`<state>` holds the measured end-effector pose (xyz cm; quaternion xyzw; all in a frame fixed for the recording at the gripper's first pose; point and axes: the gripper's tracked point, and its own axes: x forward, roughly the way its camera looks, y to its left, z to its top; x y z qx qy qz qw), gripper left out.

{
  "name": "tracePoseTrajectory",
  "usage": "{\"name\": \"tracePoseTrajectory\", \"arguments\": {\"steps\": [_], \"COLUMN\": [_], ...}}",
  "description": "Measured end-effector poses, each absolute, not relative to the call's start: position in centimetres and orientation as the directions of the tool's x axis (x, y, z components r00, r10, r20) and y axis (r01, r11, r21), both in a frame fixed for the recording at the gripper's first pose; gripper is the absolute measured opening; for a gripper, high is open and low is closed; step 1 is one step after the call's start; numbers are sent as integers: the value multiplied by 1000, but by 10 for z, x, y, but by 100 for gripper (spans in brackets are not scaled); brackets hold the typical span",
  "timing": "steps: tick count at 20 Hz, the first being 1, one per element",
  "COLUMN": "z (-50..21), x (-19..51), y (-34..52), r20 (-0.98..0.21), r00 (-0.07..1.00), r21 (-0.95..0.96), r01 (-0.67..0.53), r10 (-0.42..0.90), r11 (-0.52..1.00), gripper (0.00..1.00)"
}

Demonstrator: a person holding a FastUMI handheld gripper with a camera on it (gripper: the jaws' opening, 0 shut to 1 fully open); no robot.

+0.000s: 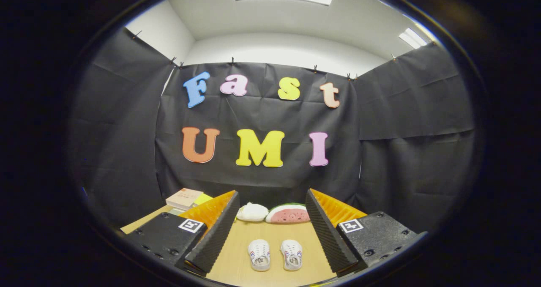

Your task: Open the storage box then place both shoes into the box .Put the left shoe in first, then the right shoe, with the right side of both shoes facing outward in a uniform manner.

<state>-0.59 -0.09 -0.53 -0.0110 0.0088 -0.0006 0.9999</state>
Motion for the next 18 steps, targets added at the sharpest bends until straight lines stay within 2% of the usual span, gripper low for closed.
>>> {"name": "tracePoseTrajectory", "arguments": {"steps": [11, 15, 18], "z": [-34, -39, -55], "x": [-9, 7, 30], "y": [22, 30, 35], "r20": [-87, -103, -156], "r00": [996, 995, 988], "r21": [-4, -25, -71], "r01": [-15, 5, 4], "r10": [14, -7, -15], "r11": [1000, 1000, 997], "gripper": [100, 100, 100]}}
